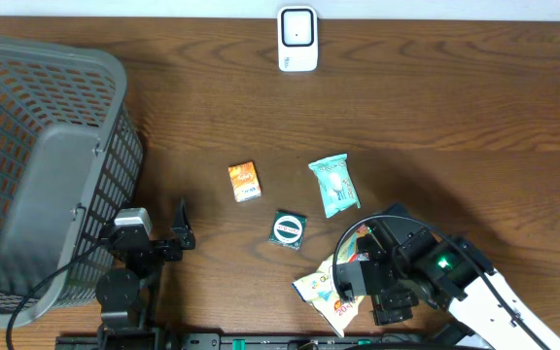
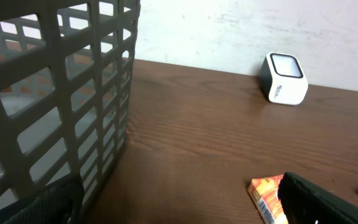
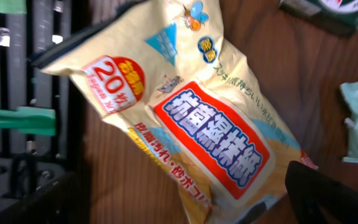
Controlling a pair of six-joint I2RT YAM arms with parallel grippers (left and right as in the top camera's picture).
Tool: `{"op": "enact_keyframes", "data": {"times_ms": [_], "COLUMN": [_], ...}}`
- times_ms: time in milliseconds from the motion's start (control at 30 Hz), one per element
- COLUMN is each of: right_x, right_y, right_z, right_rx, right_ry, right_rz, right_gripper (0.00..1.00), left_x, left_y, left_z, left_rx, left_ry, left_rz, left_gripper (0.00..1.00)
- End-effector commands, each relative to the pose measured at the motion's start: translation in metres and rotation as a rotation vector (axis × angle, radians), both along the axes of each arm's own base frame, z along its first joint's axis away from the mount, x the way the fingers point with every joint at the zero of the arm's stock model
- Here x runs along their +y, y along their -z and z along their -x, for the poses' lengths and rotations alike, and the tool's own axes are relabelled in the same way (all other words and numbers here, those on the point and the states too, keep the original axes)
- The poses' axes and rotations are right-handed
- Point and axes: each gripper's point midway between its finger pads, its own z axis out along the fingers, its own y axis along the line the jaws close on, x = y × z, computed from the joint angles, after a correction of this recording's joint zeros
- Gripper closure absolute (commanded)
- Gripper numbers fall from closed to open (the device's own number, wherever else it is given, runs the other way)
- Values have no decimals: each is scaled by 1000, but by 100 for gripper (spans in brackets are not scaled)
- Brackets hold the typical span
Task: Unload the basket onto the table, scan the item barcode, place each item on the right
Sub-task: 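Lower the right gripper and grasp the yellow snack bag, then lift the snack bag with the right gripper and turn it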
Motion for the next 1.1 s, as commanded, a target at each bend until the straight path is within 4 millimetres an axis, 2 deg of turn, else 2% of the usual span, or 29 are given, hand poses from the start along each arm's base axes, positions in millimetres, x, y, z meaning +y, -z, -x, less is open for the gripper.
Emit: {"op": "enact_keyframes", "data": {"times_ms": [0,200,333,500,633,667,733,833,967,1067], "right_x": [-5,-14,-7,1,10,13,21,36,60,77], "right_y": [10,41,51,69,80,81,79,72,49,21], "right_z": [-7,-20,-29,-29,-38,-41,-49,-56,-77,-91], "right_rx": [-12,-32,-30,31,43,39,41,67,109,199], "right_ry": [4,13,14,7,10,18,52,107,283,448], "right_rz": [-22,-32,-60,-73,-93,-104,-140,-213,-329,-414], "right_gripper": [1,1,1,1,9,13,28,64,99,99], "left_x": [-1,-1,-1,-1,-1,-1,-1,-1,-1,-1], "left_y": [15,15,15,15,15,15,15,15,15,15], "left_z": [1,1,1,1,1,1,1,1,1,1], "left_rx": [42,42,42,42,42,42,42,42,42,42], "left_ry": [2,2,2,2,2,2,2,2,2,2], "left_rz": [11,11,11,11,11,11,11,11,11,11], "left_gripper": [2,2,2,2,2,2,2,2,2,2]}}
